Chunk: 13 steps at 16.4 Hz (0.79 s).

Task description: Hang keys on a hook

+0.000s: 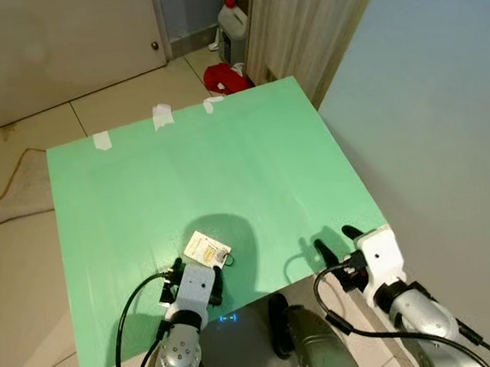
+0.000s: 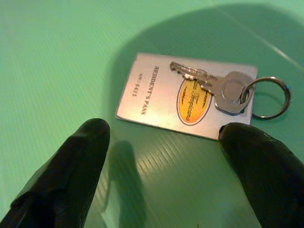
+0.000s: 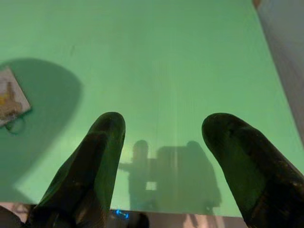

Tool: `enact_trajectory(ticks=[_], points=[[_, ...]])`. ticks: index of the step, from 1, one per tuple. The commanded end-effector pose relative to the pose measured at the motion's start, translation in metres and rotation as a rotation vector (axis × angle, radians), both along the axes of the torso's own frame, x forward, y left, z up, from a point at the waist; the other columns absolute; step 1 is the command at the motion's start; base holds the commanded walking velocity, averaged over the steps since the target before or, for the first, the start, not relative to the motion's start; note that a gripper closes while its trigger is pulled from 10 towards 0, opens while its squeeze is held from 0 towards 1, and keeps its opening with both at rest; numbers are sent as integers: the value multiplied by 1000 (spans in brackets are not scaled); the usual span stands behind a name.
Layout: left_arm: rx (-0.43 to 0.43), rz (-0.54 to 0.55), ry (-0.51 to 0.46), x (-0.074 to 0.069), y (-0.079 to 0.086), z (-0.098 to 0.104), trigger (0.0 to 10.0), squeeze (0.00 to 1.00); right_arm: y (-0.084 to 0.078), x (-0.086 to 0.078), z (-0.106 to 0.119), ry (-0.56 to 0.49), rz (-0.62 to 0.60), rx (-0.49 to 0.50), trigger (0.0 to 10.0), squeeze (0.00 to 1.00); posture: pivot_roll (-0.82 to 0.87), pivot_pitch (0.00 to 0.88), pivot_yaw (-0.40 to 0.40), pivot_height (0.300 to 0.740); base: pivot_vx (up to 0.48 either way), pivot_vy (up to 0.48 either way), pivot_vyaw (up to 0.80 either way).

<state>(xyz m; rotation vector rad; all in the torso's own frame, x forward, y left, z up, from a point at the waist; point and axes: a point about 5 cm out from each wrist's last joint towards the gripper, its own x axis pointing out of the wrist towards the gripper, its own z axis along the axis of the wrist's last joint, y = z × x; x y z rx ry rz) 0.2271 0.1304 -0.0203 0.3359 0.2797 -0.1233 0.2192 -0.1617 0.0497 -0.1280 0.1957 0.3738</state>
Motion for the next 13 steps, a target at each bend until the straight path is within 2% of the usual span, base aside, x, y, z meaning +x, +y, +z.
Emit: enact_trajectory(ticks=[1,2,4,7,10,13], points=[[4,-30,38,-4,-1,-7,10000,0,-10,-8,2,28,-20,-5,10000,0,-264,320,-77,740,0,0,0],[15,-30,18,6,2,-2,10000,0,-16,-13,3,38,-28,-15,10000,0,-275,320,-74,740,0,0,0],[21,-17,-6,17,7,4,10000,0,-19,-19,5,48,-49,-20,10000,0,-290,316,-65,740,0,0,0],[71,-84,-67,34,8,16,10000,0,-17,-26,6,68,-66,-12,10000,0,-301,313,-50,740,0,0,0],[55,-58,-103,36,13,21,10000,0,-16,-30,7,77,-71,-10,10000,0,-308,316,-44,740,0,0,0],[55,-33,-48,43,21,18,10000,0,-20,-34,9,86,-79,-18,10000,0,-327,329,-54,740,0,0,0]])
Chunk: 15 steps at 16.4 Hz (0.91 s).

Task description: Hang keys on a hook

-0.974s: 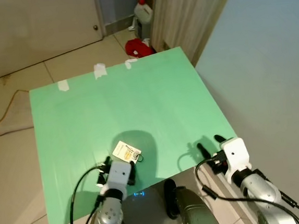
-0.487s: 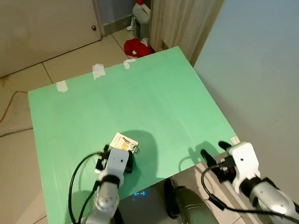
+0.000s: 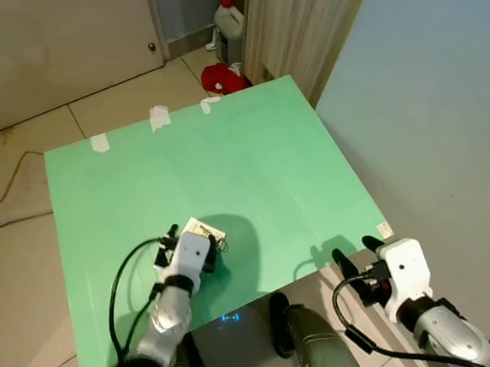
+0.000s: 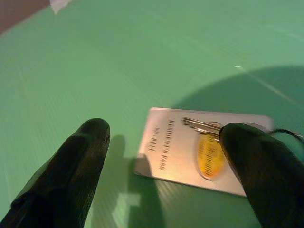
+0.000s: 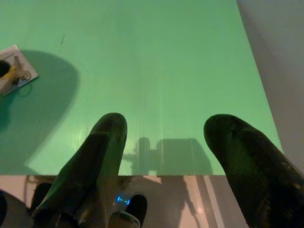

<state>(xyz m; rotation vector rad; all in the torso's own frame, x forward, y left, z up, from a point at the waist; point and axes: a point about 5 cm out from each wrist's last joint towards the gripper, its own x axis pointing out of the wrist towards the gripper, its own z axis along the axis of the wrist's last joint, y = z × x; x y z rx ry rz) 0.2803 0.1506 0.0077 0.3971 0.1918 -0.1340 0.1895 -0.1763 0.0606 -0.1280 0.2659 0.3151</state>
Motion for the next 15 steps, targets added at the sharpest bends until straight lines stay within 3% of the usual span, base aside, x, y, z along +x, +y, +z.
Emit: enact_trajectory(ticks=[1,3,7,10,12,15], points=[[-12,-3,72,-5,1,-10,10000,0,-6,-7,-1,27,-14,-5,10000,0,-339,334,-58,740,0,0,0],[-54,-16,146,3,-3,-10,10000,0,-12,-13,2,36,-21,-22,10000,0,-373,340,-66,740,0,0,0],[-33,-39,199,4,-4,-14,10000,0,-17,-19,4,49,-34,-35,10000,0,-394,346,-67,740,0,0,0],[-59,-31,315,-10,-3,-30,10000,0,-17,-21,3,59,-38,-34,10000,0,-392,349,-64,740,0,0,0],[-49,-38,329,-17,-2,-36,10000,0,-17,-22,2,66,-39,-32,10000,0,-381,351,-63,740,0,0,0],[-31,-108,331,-45,-12,-51,10000,0,-16,-19,1,70,-38,-25,10000,0,-352,352,-64,740,0,0,0]])
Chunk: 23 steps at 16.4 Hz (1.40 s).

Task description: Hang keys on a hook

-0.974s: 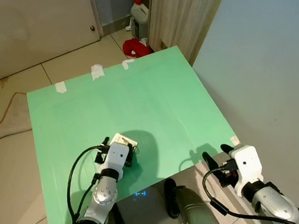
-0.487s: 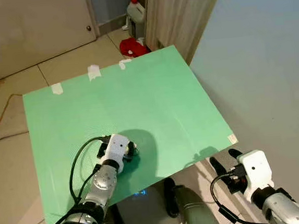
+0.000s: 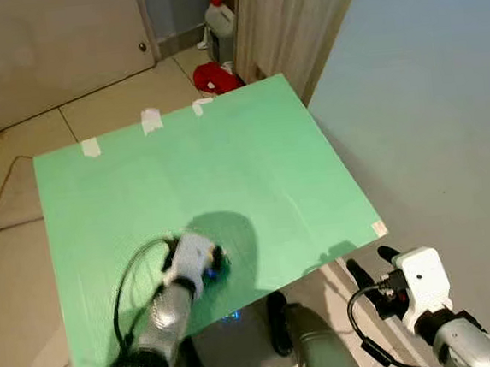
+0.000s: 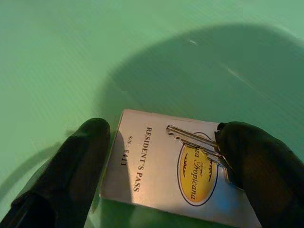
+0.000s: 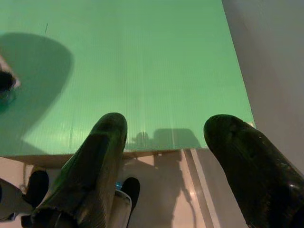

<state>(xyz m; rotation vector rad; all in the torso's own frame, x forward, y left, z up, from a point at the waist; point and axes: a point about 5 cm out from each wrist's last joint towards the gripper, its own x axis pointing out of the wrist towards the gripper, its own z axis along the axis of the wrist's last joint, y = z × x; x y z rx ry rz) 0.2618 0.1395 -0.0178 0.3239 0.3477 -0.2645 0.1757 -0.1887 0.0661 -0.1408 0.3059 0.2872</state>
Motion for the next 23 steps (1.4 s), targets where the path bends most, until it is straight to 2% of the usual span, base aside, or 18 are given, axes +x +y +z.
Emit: enact_trajectory(ticks=[1,2,4,6,8,10,11,13,15,17,19,20,21,23], points=[[34,-38,143,-37,-5,-30,10000,0,-3,-3,-6,36,-10,0,10000,0,-338,354,-66,740,0,0,0],[16,-38,133,-47,-9,-33,10000,0,-2,-2,-7,39,-3,4,10000,0,-325,353,-67,740,0,0,0],[-38,2,144,-58,-11,-38,10000,0,0,1,-9,44,8,10,10000,0,-301,353,-71,740,0,0,0],[-1,28,150,-68,-1,-42,10000,0,6,7,-11,44,33,19,10000,0,-280,350,-75,740,0,0,0],[26,76,85,-63,10,-36,10000,0,7,10,-12,41,38,19,10000,0,-273,343,-76,740,0,0,0],[30,146,-109,-52,24,-13,10000,0,8,12,-11,32,52,33,10000,0,-269,330,-72,740,0,0,0],[-21,163,-155,-53,26,-4,10000,0,10,12,-11,32,60,49,10000,0,-265,326,-71,740,0,0,0],[-37,171,-201,-60,27,6,10000,0,11,13,-12,47,63,90,10000,0,-245,317,-63,740,0,0,0],[-30,162,-251,-79,25,19,10000,0,17,17,-22,113,114,149,10000,0,-208,308,-53,740,0,0,0],[-18,136,-284,-91,21,29,10000,0,20,24,-26,127,134,159,10000,0,-184,303,-52,740,0,0,0],[-67,106,-328,-103,4,50,10000,0,31,23,-27,156,205,222,10000,0,-151,295,-56,740,0,0,0],[-75,71,-330,-120,-7,59,10000,0,37,20,-30,196,262,249,10000,0,-137,296,-60,740,0,0,0],[-69,65,-324,-125,-9,60,10000,0,37,20,-32,204,271,246,10000,0,-129,297,-63,740,0,0,0],[-29,62,-287,-152,-12,57,10000,0,39,28,-43,234,291,233,10000,0,-89,308,-77,740,0,0,0]])
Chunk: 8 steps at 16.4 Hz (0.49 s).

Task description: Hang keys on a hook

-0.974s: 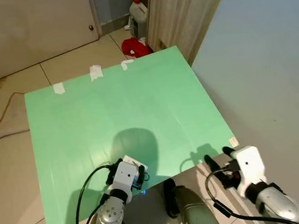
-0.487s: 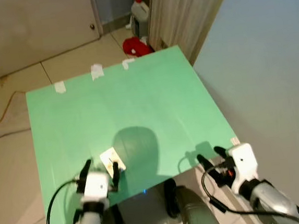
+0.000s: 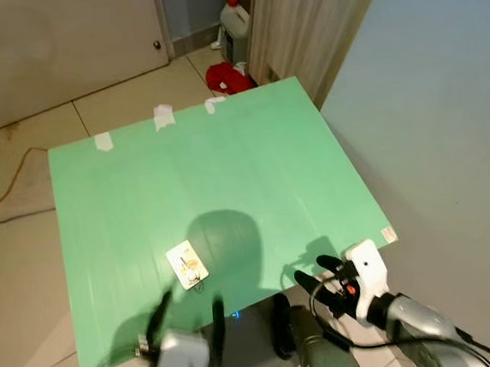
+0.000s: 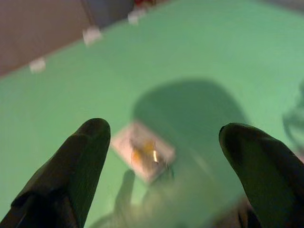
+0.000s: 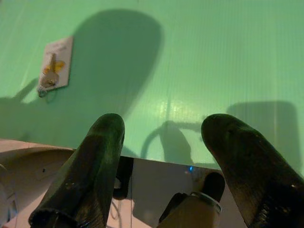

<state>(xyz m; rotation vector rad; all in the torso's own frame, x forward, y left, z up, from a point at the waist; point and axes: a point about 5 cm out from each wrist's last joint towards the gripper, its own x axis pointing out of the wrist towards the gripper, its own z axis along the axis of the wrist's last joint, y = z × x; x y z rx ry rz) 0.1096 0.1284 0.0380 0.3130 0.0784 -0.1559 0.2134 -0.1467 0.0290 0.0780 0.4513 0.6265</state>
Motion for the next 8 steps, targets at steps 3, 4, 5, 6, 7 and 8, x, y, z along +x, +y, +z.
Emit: enact_trajectory(ticks=[3,4,5,6,7,8], points=[[68,25,2,-15,-1,7,10000,0,13,13,-25,88,41,-1,10000,0,-12,332,-101,740,0,0,0],[80,47,10,-14,-1,9,10000,0,18,22,-29,96,48,-10,10000,0,14,332,-112,740,0,0,0],[92,68,21,-13,1,8,10000,0,21,29,-30,92,50,-18,10000,0,24,330,-119,740,0,0,0],[88,98,55,-10,5,2,10000,0,23,35,-26,72,48,-9,10000,0,29,327,-125,740,0,0,0],[74,130,96,-4,10,-4,10000,0,22,39,-24,52,53,-11,10000,0,22,324,-133,740,0,0,0],[65,138,128,3,12,-10,10000,0,20,40,-23,39,55,-18,10000,0,12,322,-138,740,0,0,0]])
